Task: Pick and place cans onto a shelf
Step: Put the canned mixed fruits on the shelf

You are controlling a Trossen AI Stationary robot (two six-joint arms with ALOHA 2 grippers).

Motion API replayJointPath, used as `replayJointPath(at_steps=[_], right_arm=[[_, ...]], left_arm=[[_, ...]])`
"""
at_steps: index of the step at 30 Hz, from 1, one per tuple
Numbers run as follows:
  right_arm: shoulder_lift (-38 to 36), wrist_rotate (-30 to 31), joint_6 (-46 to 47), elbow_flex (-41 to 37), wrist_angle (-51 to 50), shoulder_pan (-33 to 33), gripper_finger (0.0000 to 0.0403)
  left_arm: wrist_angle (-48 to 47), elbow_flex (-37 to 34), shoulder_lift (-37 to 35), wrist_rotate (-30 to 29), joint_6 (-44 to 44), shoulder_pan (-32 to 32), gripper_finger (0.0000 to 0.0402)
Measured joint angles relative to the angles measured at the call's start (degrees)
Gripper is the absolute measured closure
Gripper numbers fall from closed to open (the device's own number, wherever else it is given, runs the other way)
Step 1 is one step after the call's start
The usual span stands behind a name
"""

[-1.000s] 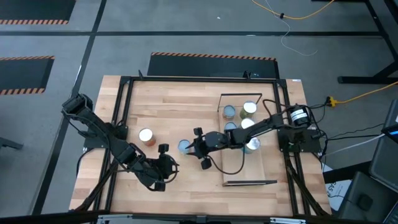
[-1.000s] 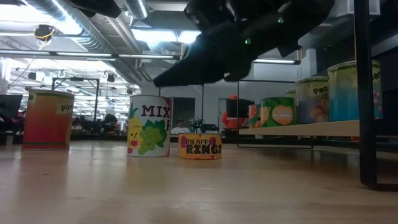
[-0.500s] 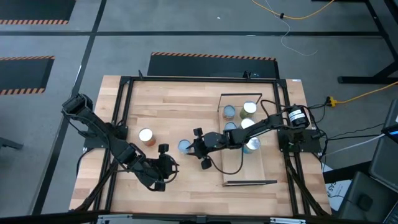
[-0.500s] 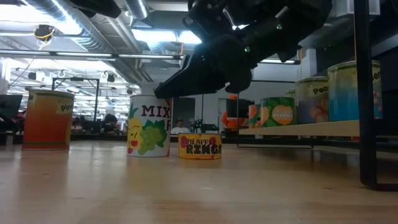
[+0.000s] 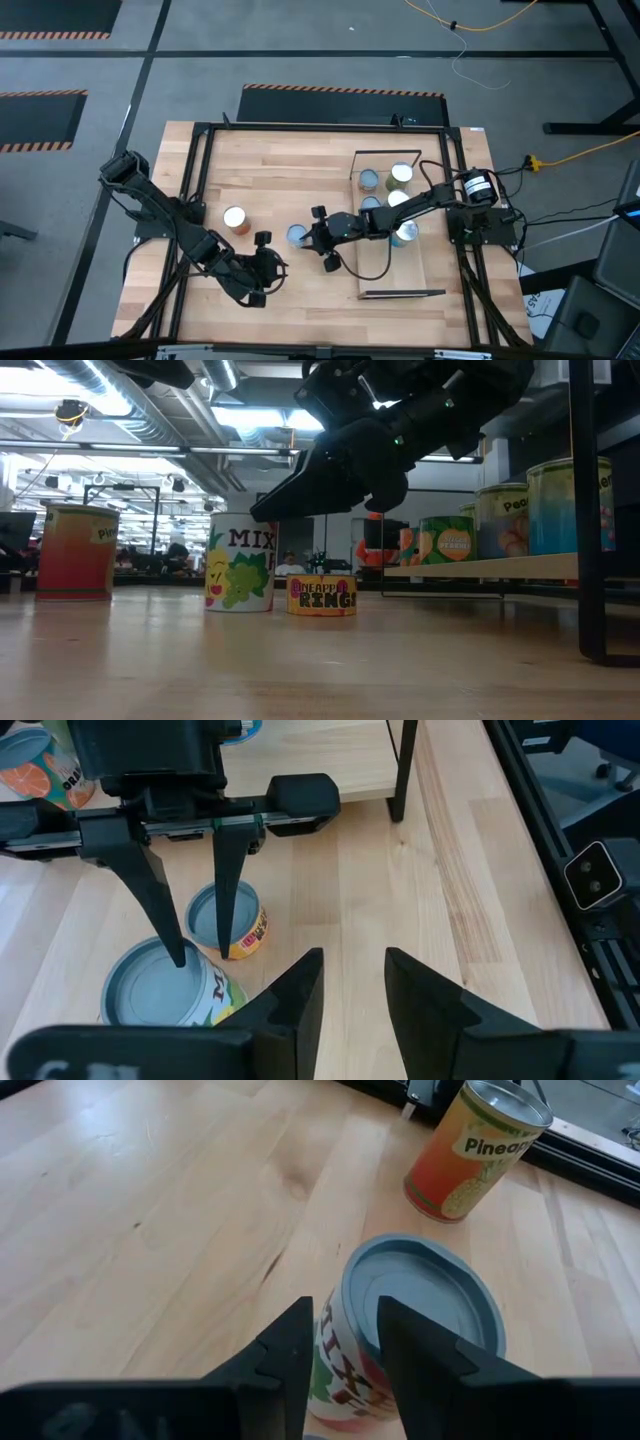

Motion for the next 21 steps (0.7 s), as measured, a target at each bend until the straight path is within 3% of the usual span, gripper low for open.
replayJointPath(at_steps=[14,21], right_arm=[[-0.2,1.3,0.0,0.1,-1.9,0.1,0.0288],[-0.2,1.7,0.0,0.1,-2.0,0.0,0.0337]], left_arm=[[0.0,0.0,0.0,0.0,0.0,0.0,0.0299],[0.0,0.0,0.0,0.0,0.0,0.0,0.0299]])
